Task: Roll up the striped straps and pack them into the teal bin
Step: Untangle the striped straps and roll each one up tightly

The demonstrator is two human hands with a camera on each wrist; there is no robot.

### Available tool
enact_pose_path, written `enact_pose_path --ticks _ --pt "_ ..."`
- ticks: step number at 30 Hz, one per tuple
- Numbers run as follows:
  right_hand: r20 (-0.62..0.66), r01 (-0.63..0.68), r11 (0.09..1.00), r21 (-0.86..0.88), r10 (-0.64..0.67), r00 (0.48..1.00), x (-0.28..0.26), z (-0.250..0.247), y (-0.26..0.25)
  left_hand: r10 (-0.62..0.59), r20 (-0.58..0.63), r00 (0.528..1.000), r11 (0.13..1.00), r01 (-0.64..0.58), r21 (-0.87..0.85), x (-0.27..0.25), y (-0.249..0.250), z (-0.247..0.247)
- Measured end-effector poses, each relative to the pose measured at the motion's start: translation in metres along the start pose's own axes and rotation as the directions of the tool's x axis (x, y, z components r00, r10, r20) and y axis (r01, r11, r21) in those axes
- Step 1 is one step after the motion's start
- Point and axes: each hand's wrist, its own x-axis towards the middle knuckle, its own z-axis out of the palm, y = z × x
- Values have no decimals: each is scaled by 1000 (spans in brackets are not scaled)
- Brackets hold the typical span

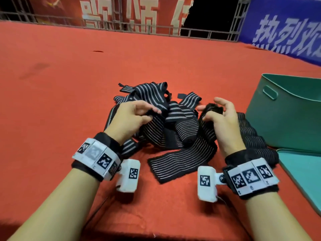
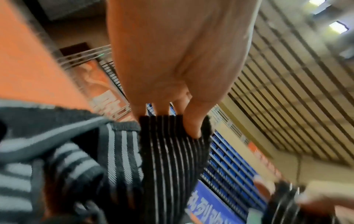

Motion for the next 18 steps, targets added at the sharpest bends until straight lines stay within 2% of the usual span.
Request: enact_pose_path --ticks 2,4,6,8,10,14,16,18 --pt "124 -34 999 -2 34 992 -5 11 0 99 -16 995 989 -96 113 -2 0 2" --pt "228 -41 999 -16 44 973 -10 22 4 214 -64 975 930 -183 317 -2 -3 2" --pt "305 -18 998 -63 37 952 -13 30 9 290 -153 945 882 -202 425 -1 -2 0" --pt "349 40 989 -143 13 937 -18 38 13 292 -184 939 918 -220 331 0 0 -1" --pt "368 79 979 -190 -3 930 -22 41 18 273 -144 951 944 -236 230 -2 3 -1" --pt "371 159 957 -243 -60 927 -28 42 18 260 -26 965 955 -253 155 -10 9 3" --pt "389 146 959 -243 -42 920 -32 42 16 241 10 970 966 -241 98 -13 8 4" --pt "408 79 978 -191 6 913 -36 42 15 194 22 981 980 -195 27 -14 8 4"
